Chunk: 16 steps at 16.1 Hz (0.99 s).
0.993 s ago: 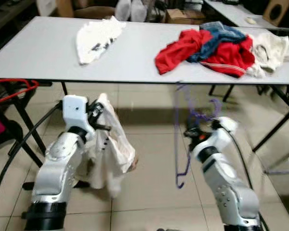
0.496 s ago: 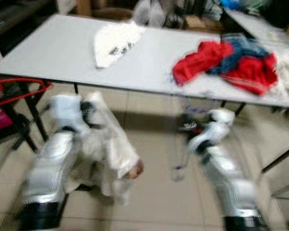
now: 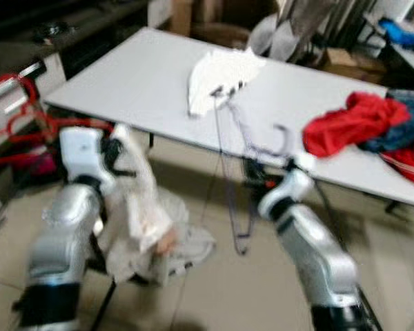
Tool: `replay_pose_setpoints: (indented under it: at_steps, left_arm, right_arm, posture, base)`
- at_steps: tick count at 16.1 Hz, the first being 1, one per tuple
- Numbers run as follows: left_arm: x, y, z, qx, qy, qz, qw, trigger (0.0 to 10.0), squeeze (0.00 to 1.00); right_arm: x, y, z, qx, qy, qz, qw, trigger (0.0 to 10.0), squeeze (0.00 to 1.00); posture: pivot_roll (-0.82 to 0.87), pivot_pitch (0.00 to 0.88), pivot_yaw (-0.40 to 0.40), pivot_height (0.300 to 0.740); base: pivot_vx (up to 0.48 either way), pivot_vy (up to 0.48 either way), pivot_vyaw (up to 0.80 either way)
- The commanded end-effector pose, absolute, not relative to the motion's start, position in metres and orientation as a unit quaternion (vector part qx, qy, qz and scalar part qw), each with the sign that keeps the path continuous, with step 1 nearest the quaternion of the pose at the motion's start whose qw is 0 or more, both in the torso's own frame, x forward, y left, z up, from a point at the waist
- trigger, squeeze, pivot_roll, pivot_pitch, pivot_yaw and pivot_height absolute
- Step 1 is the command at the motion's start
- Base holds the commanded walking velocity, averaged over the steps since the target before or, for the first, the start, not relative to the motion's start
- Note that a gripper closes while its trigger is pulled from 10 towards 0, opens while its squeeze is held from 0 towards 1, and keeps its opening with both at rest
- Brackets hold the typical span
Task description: Hang hanger
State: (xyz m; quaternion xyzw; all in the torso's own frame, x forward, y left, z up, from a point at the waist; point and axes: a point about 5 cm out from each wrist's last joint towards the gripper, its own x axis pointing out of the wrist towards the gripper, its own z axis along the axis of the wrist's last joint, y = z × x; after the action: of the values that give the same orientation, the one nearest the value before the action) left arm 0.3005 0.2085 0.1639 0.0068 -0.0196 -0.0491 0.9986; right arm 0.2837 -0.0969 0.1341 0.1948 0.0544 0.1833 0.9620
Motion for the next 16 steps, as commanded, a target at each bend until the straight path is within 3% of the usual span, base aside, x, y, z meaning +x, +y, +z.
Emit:
replay_pose_setpoints:
  at_steps: [1, 16]
  left_arm:
    - [0.304, 0.194, 0.174, 0.000, -0.043, -0.070, 0.997, 10.0, 0.00]
    - [0.311, 0.192, 0.183, -0.011, -0.067, -0.072, 0.995, 10.0, 0.00]
  right_arm:
    - [0.285, -0.112, 0.133, 0.189, 0.049, 0.161, 0.967, 10.0, 0.00]
    - [0.283, -0.123, 0.140, 0.173, 0.033, 0.156, 0.972, 10.0, 0.00]
  posture:
    - [-0.01, 0.000, -0.104, 0.740]
    - [-0.06, 0.000, -0.116, 0.740]
  base:
    - [0.435, 0.000, 0.00]
    - [0.436, 0.000, 0.00]
